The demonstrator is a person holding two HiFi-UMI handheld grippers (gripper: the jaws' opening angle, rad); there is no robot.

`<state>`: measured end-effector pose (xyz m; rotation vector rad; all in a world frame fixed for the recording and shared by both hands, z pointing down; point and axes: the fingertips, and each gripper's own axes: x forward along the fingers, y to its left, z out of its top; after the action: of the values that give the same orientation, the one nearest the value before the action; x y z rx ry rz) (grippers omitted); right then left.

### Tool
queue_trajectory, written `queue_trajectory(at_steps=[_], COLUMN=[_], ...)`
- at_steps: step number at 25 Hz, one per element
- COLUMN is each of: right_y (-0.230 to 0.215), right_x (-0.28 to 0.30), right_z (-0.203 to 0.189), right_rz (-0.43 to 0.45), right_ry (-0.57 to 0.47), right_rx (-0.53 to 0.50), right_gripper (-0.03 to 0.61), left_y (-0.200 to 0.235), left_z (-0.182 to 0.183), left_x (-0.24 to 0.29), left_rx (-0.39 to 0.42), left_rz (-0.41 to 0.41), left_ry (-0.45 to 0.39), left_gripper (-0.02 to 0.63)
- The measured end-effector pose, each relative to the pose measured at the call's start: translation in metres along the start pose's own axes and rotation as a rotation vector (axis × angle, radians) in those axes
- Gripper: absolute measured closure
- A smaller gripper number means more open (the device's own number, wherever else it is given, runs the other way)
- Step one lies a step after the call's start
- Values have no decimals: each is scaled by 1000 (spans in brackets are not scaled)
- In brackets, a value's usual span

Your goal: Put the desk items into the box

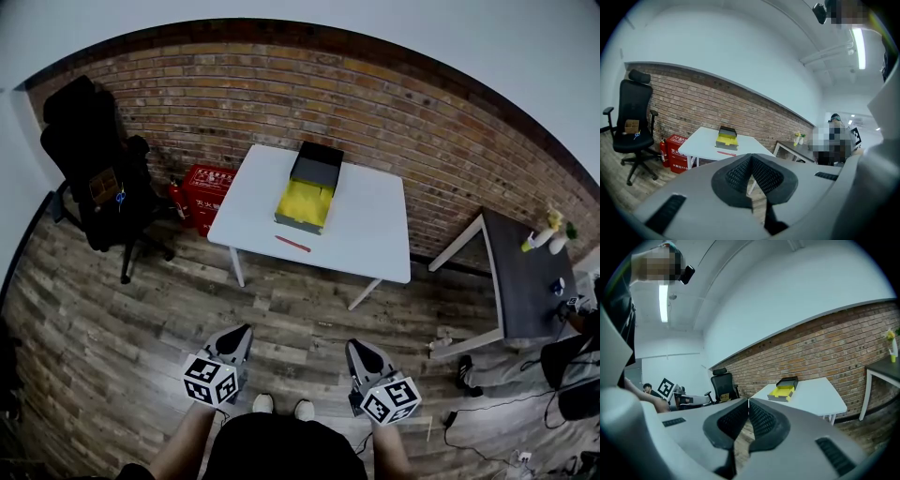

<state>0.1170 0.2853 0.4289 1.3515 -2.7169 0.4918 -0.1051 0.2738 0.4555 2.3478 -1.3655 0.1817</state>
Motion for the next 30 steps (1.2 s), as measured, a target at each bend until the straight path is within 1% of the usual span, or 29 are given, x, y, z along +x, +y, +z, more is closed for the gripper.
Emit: queue_trajectory(at_steps=[6, 10, 16, 22, 26, 30], right_y=[4, 9, 27, 40, 43, 39], right_x=[9, 13, 22, 26, 30, 30], right_z=[-1, -3, -10, -12, -6, -3], right_rz=[-25, -39, -36, -37, -37, -42], right_ry=[11, 14, 24, 21, 16, 12], right_rx=[-27, -18, -48, -34, -38, -39], right_gripper=[557, 557, 557, 557, 557, 557], left_y=[19, 32, 50, 64, 74, 74], left_z=[0, 0, -4, -9, -12, -11], left_x=[-5, -11, -24, -38, -43, -37], left_rx=[7, 3, 2, -2, -9, -5], left_rz=[13, 19, 14, 14, 20, 13], left_ry=[-1, -2, -8, -6, 0, 3], left_gripper=[600, 600, 600, 600, 600, 600])
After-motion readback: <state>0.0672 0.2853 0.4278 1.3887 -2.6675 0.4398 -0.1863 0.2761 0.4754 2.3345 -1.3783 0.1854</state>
